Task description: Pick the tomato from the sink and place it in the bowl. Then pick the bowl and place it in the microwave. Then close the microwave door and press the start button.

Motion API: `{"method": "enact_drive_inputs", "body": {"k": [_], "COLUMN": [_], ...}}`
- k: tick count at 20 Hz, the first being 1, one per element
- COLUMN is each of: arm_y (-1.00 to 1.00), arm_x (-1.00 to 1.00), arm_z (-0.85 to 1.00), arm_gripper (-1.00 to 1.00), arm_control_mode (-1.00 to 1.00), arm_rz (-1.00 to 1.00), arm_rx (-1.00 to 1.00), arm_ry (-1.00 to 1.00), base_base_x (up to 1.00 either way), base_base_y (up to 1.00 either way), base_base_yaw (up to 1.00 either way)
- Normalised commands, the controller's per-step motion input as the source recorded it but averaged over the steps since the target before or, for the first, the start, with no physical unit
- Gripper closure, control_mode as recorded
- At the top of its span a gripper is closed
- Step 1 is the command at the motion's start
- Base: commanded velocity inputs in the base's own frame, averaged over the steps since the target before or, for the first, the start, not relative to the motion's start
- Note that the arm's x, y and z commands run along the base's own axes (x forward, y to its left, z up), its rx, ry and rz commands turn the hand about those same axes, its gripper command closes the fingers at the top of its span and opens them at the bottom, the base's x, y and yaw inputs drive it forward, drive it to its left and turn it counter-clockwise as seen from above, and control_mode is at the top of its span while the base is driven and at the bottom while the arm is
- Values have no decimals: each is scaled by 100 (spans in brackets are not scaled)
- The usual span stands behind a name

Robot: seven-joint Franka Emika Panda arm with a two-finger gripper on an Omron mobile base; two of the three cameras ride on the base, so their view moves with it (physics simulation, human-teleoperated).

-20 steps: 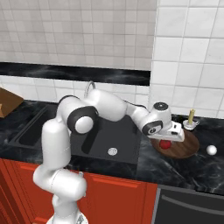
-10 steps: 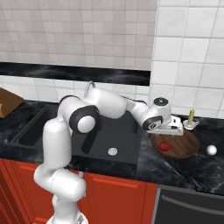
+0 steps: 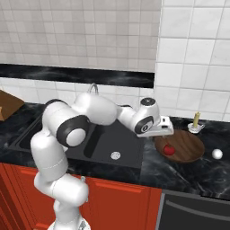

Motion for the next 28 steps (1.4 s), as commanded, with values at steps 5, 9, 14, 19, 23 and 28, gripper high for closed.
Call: {"method": "enact_drive_inputs", "body": {"k": [5,9,14,19,23,28], "arm_y": [3,-28,-32,-58,-52,-19], "arm_x": [24,47,42,21,1,-19], "arm_z": [-16,0,-5,-21,-29,-3], "arm_gripper": [-100,-100,-100,-100,100,100], "arm_control_mode": [-100,-100,-100,-100,-100,-100], "arm_rz": [0,0,0,0,0,0], "arm_rx": [-15,-5,-5,-4,-5,0], "arm_ry": [11,16,19,23,21,2], "base_base_x": [0,0,0,0,0,0], "base_base_y": [0,0,0,0,0,0], "base_base_yaw": [0,0,0,0,0,0]}}
